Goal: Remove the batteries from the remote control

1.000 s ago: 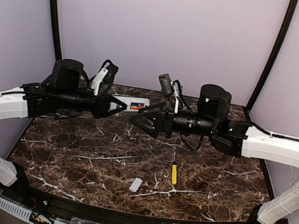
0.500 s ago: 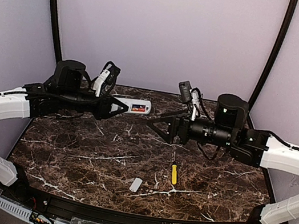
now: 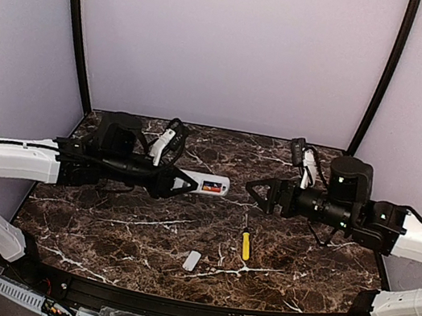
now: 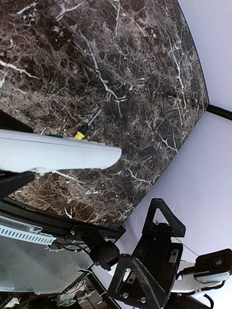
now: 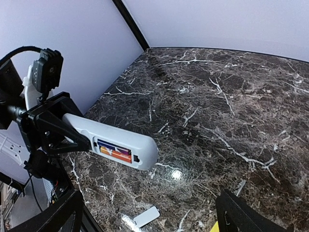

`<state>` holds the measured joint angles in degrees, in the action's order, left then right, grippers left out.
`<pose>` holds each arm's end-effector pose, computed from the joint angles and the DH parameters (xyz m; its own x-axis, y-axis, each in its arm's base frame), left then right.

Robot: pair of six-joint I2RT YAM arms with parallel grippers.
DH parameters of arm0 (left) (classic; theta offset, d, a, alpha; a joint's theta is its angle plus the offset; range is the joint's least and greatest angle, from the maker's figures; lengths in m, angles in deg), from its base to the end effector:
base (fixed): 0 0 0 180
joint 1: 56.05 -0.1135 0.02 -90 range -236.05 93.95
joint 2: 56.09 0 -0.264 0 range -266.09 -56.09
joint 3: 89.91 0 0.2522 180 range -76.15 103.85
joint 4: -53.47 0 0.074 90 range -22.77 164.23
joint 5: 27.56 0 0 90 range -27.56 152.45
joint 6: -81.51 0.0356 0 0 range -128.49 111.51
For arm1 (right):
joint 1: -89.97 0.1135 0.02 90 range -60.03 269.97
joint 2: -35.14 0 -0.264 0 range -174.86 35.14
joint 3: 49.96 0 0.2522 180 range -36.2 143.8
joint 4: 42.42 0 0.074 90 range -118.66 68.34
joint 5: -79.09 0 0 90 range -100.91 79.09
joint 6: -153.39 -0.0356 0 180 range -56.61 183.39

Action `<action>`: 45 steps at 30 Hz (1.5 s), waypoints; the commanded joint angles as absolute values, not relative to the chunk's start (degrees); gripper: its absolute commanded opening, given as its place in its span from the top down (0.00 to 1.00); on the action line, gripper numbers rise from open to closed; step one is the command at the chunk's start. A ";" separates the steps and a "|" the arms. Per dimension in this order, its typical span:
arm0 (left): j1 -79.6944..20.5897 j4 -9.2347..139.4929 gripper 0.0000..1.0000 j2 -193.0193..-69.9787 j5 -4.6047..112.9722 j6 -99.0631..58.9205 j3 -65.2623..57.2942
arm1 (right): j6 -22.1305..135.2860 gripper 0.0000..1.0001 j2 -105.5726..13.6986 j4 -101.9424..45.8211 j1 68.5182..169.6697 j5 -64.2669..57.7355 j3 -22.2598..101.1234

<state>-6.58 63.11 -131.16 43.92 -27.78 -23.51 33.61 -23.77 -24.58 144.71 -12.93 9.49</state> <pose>0.1887 -0.2381 0.2967 -0.4955 0.0975 -0.8631 0.7978 0.4441 -0.4078 0.1399 0.1956 0.3094 -0.5447 0.0894 -0.8339 -0.6061 0.6452 0.4651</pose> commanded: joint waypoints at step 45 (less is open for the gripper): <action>-1.24 49.70 1.00 -118.39 54.54 -43.10 -49.12 | 16.69 0.25 -60.74 8.61 149.97 -21.70 24.88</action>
<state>-1.51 51.86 -121.46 53.54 -42.42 -47.60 16.21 -58.79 7.05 149.25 -20.32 22.76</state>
